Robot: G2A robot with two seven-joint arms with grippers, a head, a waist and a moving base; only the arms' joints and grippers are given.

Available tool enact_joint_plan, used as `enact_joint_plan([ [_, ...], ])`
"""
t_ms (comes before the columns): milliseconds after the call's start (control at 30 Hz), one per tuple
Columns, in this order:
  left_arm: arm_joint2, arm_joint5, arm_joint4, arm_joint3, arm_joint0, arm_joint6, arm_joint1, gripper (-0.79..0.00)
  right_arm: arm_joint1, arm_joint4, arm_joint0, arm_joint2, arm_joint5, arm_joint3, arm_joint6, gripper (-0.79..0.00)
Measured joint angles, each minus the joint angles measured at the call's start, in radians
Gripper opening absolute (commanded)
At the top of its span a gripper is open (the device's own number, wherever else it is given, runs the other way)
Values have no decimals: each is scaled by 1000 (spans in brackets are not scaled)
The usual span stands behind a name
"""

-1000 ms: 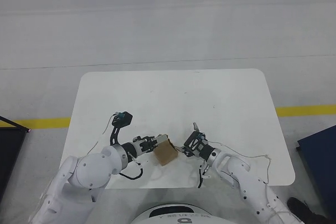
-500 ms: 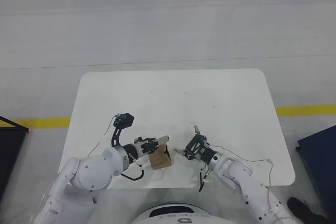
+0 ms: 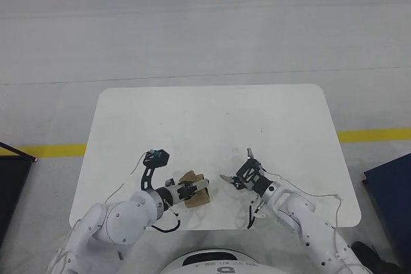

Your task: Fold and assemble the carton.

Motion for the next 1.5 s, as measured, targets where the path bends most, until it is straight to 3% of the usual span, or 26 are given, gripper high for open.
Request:
enact_joint_plan([
  [67,7,3,5,7,-6,-1,0,-9,-1,0,1,-3,2,2,-1,0],
  [233,26,10,20,31,-23,-12,0,-148,-2,4,3,-4,4,7,-4,0],
  [300,31,11,23,39,-30,-13,0,-382,-2,5,4,-2,4,7,-5,0],
  [667,42,20,29,70,-47,-14,1,-656,-3,14,7,4,-2,8,-4,0],
  [700,43,21,29,72,-49,-14,1,-770,-4,14,7,4,-2,8,-4,0],
  [1100,54,30,29,79,-74,-27,1,-785,-2,33,3,20,-23,-2,-13,0],
  [1167,54,35,26,77,-80,-24,0,0,0,47,-4,33,-40,-6,-25,0],
  [1500,58,45,2,43,-100,1,-4,0,20,35,-40,113,-140,-8,-59,0],
])
